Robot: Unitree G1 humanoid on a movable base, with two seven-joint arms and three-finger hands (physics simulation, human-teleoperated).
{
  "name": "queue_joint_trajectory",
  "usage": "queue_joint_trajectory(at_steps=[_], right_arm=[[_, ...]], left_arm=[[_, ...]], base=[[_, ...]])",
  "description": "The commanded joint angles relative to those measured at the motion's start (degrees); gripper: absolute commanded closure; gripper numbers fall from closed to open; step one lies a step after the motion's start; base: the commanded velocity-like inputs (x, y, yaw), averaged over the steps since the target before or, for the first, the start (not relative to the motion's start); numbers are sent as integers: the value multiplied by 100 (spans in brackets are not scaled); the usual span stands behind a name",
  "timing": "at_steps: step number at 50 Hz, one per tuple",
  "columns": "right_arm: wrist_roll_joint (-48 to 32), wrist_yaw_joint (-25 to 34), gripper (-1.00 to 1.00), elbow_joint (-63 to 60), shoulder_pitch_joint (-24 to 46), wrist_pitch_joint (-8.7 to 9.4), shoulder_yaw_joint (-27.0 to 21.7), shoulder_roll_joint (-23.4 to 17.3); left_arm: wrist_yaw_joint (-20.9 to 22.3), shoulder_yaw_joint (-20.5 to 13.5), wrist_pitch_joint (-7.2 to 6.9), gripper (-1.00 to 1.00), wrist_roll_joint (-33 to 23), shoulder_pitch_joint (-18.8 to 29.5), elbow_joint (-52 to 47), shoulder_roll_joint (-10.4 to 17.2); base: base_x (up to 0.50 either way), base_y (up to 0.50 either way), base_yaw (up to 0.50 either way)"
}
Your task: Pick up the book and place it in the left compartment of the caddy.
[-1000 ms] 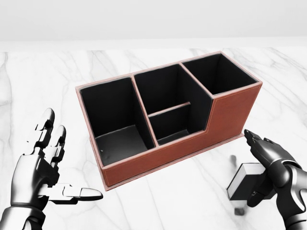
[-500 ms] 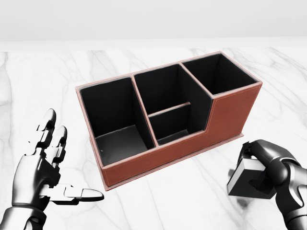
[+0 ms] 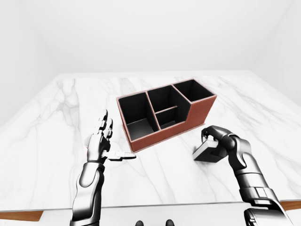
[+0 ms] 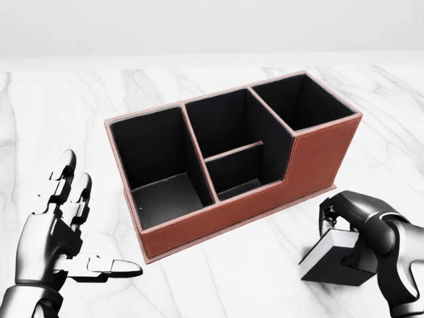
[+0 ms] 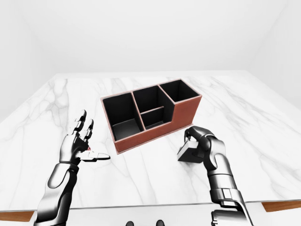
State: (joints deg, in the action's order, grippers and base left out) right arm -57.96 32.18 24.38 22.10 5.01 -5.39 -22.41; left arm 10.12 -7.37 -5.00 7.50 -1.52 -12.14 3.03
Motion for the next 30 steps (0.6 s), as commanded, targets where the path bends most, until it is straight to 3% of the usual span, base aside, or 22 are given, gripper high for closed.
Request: queue_joint_trajectory(at_steps=[1, 12, 21, 30], right_arm=[[-719, 782, 100, -2339, -161, -1, -226, 241], [-1234, 782, 100, -3409, 440, -1, -206, 506], [-1099, 782, 100, -2925, 1029, -1, 246, 1167], [-584, 756, 100, -2403, 1166, -1, 610, 1657]], left_arm=[[8, -12, 0, -100, 13, -42, -68, -3], [19, -61, 0, -100, 56, -4, -66, 15], [20, -91, 0, -100, 80, 80, 53, 44], [6, -87, 0, -100, 90, 86, 68, 52]], base=[[0, 0, 0], [0, 0, 0], [0, 0, 0], [0, 0, 0]])
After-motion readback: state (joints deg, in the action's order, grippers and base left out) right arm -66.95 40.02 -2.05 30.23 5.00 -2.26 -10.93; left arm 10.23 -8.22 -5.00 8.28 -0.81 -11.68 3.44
